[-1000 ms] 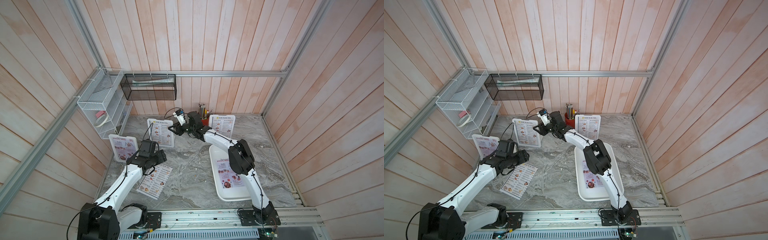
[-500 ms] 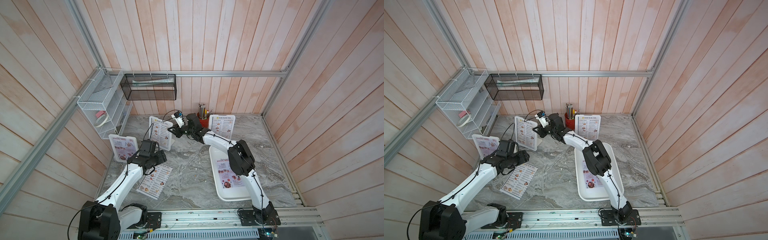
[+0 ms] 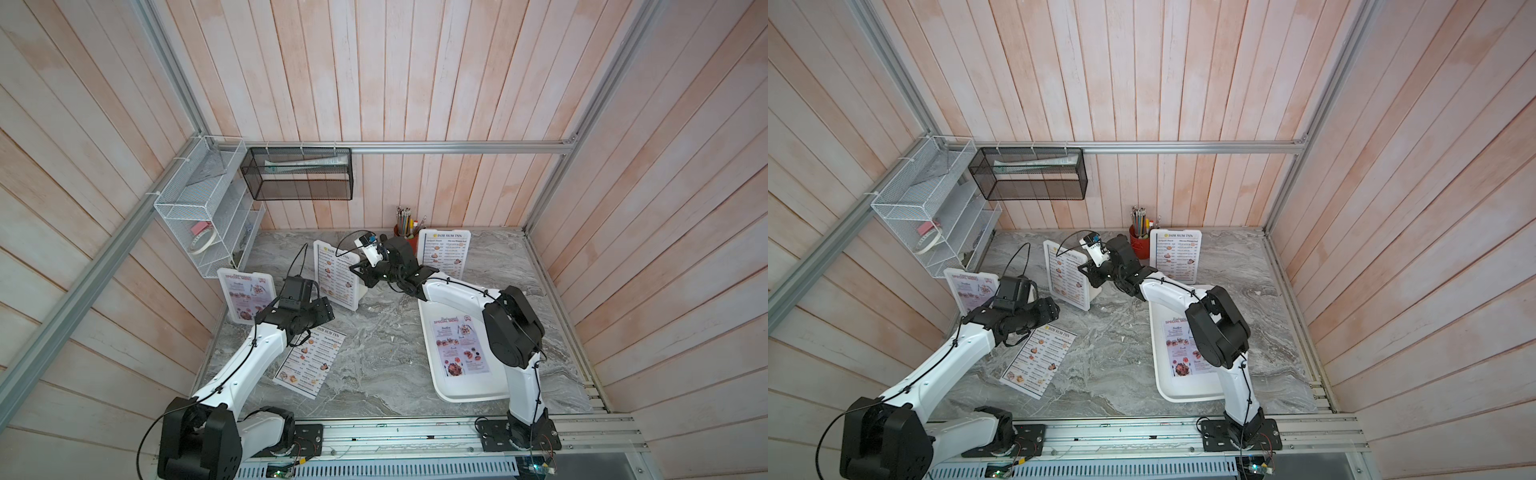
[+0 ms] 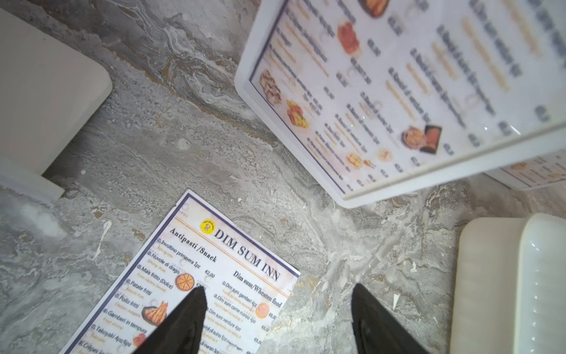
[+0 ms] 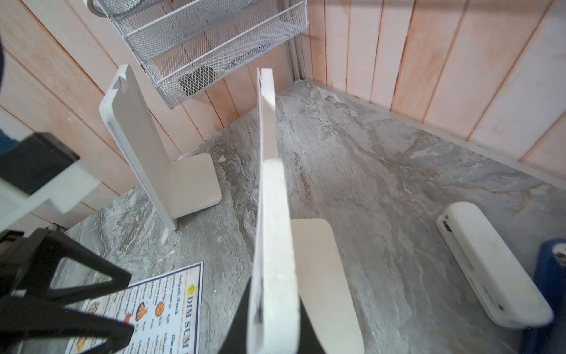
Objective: Replace the menus in the menu holders
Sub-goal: Move the menu holder to the center of the board.
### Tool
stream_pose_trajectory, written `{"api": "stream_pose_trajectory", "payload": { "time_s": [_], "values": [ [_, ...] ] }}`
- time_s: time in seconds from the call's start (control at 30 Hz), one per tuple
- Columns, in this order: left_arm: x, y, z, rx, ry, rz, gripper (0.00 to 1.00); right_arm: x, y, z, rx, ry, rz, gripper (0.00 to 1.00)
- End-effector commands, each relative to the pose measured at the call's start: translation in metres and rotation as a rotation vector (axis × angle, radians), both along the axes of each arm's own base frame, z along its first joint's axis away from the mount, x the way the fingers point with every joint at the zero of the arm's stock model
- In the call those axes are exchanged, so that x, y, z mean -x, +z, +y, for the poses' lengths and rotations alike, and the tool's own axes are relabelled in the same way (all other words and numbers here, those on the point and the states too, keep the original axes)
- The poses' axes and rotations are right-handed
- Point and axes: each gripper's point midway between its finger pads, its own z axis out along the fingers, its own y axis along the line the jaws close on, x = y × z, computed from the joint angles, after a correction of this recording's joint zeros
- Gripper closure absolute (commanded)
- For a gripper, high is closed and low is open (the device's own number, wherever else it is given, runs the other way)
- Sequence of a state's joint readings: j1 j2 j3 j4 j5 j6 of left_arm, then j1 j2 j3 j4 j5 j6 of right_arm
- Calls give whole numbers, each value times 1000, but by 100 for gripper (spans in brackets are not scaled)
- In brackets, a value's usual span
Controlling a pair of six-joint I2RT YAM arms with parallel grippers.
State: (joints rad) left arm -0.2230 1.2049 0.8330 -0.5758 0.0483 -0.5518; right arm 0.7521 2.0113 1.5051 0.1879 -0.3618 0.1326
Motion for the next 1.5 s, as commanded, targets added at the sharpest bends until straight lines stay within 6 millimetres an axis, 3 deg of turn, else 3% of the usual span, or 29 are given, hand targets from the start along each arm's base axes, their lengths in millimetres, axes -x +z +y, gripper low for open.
{"api": "stream_pose_trajectory", "payload": {
  "time_s": [0.0,0.27,0.43,0.77,1.07,1.33,1.47],
  "values": [
    [-16,17,-5,8,-23,-56,23,3,33,-17,-39,-69,-88,88],
    [-44,23,-26,19,-65,-85,23,34,23,-70,-6,-179,-55,86],
    [-63,24,-42,30,-90,-97,24,56,12,-89,13,-206,-17,83],
    [-96,14,-74,56,-139,-108,25,91,14,-91,8,-193,22,69],
    [-124,3,-96,72,-177,-104,25,99,38,-97,35,-174,38,59],
    [-109,11,-78,-3,-156,-103,25,91,84,-102,43,-245,74,57],
    [-93,14,-63,-42,-136,-93,24,78,88,-95,88,-278,182,69]
  ]
}}
